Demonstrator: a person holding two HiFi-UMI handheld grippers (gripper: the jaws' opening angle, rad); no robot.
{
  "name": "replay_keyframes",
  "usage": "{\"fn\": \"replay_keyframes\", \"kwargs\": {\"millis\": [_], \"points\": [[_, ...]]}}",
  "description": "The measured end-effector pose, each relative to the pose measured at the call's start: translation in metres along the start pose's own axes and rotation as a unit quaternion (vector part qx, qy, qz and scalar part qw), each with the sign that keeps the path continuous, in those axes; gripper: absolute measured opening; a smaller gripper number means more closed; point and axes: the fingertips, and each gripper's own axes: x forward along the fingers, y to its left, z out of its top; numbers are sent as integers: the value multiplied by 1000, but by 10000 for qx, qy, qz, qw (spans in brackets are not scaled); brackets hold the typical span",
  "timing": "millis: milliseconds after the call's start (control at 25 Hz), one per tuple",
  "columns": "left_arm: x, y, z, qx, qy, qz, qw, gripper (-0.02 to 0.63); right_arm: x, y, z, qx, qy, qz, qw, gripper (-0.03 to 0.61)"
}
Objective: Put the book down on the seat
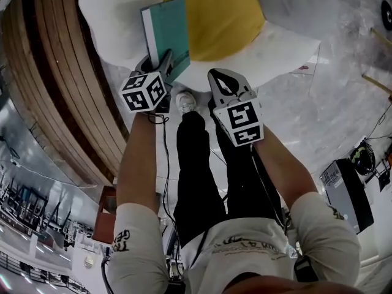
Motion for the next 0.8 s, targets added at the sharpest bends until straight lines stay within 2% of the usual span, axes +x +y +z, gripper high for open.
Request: {"fn": "replay_keyframes", "kwargs": {"millis": [80, 160, 320, 400, 560, 640, 800], "points": [[7, -2, 3, 189, -92, -110, 9997, 169, -1, -4, -2, -35, 22, -43, 10000, 26], [14, 2, 5, 325, -97, -55, 9994, 169, 0, -7, -1, -9, 17, -67, 10000, 26], [27, 20, -2, 449, 193, 143, 9987, 169, 7, -10, 1, 119, 3, -115, 9999, 26], [31, 28, -8, 385, 322, 229, 9985, 170, 11, -10, 0, 162, 29, -127, 9998, 26], [31, 36, -13, 195, 322, 173, 9991, 182, 16, -3, -1, 189, 81, -91, 9997, 26], [31, 42, -13, 63, 331, 194, 9992, 271, 18, 0, 1, 169, 96, -63, 9998, 26], [25, 64, -12, -318, 200, 350, 9987, 305, 25, 8, 4, 172, 119, -14, 9998, 26]]}}
